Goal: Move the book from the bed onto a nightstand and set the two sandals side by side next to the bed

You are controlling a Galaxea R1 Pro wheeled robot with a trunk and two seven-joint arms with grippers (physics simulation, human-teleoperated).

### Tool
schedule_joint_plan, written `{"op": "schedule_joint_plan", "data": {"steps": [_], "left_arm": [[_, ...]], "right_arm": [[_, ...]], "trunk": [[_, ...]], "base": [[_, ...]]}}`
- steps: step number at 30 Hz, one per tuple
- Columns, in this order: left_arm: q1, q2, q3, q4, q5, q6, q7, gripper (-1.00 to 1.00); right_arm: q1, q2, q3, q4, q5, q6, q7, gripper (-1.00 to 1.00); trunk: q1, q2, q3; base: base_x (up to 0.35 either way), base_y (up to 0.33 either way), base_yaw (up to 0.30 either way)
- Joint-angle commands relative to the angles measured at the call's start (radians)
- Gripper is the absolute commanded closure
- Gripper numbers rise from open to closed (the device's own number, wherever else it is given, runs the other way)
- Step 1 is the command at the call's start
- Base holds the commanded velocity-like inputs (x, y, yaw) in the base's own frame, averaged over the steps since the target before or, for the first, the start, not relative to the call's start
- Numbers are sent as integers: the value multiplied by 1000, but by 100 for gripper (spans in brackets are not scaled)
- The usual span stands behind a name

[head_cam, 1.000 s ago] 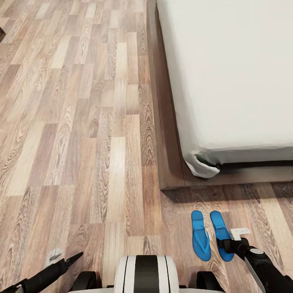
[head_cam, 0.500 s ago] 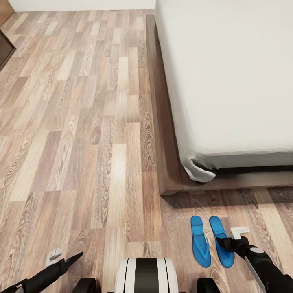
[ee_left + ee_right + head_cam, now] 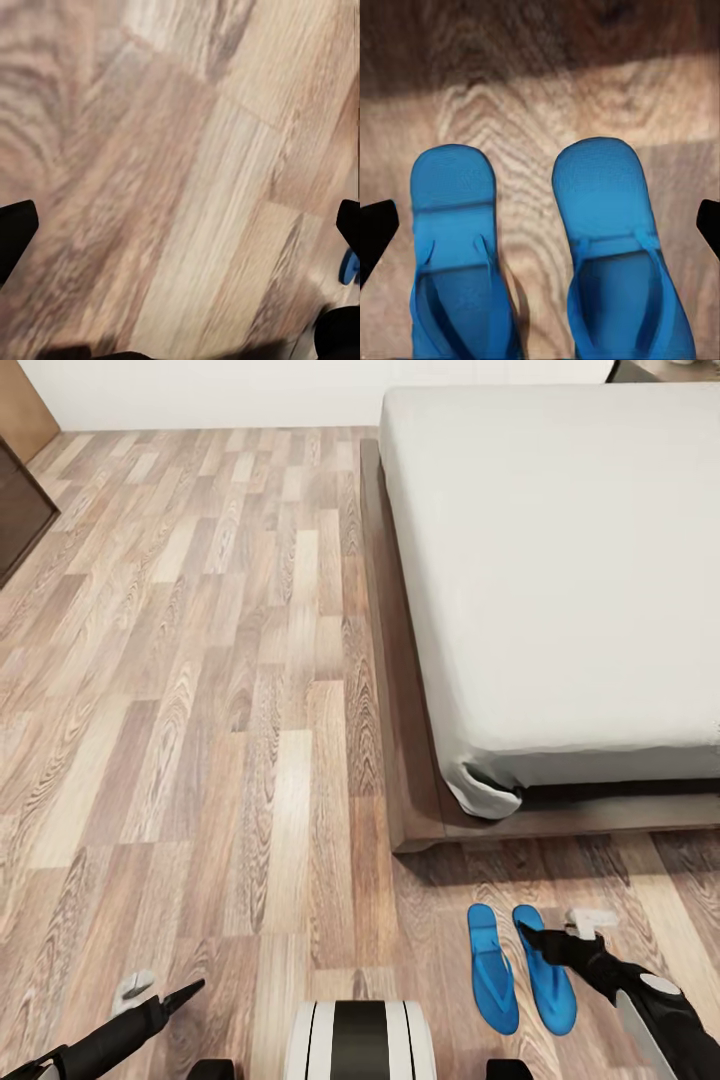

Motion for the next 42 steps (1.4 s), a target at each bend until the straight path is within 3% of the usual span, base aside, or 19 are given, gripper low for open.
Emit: {"op": "schedule_joint_plan", "data": {"steps": [1, 3, 4, 7, 10, 18, 25, 42], "left_arm": [[0, 0, 1, 0, 5, 10, -4, -100], [0, 1, 1, 0, 5, 9, -5, -100], [0, 1, 1, 0, 5, 9, -5, -100], [0, 1, 1, 0, 5, 9, -5, -100], [0, 1, 0, 0, 5, 9, -6, -100], [0, -2, -1, 0, 4, 6, -6, -100], [0, -4, -2, 0, 4, 6, -6, -100], [0, -6, -2, 0, 4, 6, -4, -100]], "right_arm": [[7, -11, -2, 2, -72, 10, 71, -100], [15, -70, -2, 55, -166, 13, 274, -100], [17, -127, -3, 161, -202, 14, 454, -100], [19, -190, -6, 460, -233, 5, 758, -100], [20, -201, -8, 586, -240, -27, 831, -100], [20, -202, -6, 663, -239, -234, 854, -100], [20, -203, -11, 729, -240, -251, 853, -100], [20, -203, -11, 736, -241, -251, 852, -100]], "trunk": [[-1, 0, 3], [-1, 1, 11], [-2, 1, 15], [-3, 1, 27], [-5, 2, 38], [-8, 4, 69], [-11, 6, 96], [-19, 10, 162]], "base": [[0, 0, 0], [0, 0, 0], [0, 0, 0], [0, 0, 0], [0, 0, 0], [0, 0, 0], [0, 0, 0], [0, 0, 0]]}}
